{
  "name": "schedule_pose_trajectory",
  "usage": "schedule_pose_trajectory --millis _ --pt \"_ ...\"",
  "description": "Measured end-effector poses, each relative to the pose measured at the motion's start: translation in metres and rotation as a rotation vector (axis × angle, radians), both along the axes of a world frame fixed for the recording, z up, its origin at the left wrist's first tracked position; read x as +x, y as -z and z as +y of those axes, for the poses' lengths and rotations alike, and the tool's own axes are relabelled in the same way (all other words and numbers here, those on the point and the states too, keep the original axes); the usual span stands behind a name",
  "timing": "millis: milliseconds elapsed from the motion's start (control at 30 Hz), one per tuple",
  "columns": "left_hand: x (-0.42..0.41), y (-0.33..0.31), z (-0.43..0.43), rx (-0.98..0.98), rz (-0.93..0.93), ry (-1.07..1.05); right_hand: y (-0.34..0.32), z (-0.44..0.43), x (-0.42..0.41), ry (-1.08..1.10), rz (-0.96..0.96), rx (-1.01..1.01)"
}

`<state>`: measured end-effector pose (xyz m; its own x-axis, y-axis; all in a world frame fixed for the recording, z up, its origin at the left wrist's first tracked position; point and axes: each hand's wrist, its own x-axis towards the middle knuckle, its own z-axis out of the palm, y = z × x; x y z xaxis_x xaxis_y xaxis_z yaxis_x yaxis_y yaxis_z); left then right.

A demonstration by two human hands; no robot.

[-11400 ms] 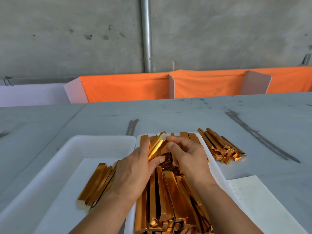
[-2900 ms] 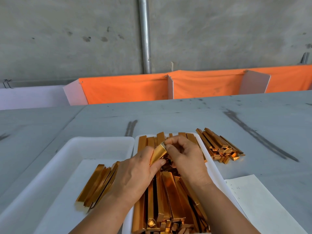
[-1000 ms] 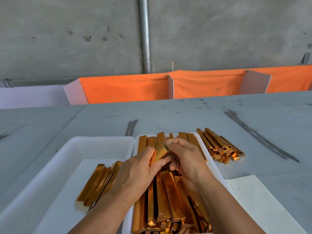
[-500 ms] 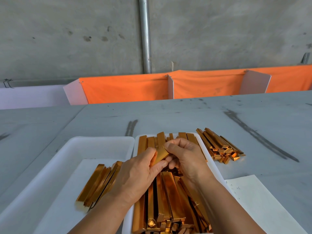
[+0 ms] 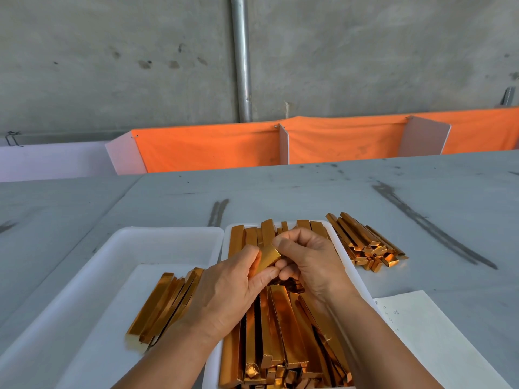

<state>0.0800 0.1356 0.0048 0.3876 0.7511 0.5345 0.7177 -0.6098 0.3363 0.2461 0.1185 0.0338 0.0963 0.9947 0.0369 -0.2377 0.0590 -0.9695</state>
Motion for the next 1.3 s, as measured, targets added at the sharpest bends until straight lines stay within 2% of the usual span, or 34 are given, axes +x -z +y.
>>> schedule_pose_trajectory --millis 700,1067,1300 --pt "-0.0001 -0.0051 -0.0027 -0.052 -0.001 -0.023 -0.0029 -0.0048 -0.0006 0.040 -0.117 0.045" --pt "-0.0002 -0.0042 -0.0027 0.022 0.010 -0.055 -0.0031 -0.0056 -0.0040 0.012 -0.084 0.077" --pt "0.0015 -0.0032 -0.0017 0.027 -0.024 -0.085 -0.0024 -0.0076 -0.0067 0.045 -0.147 0.137"
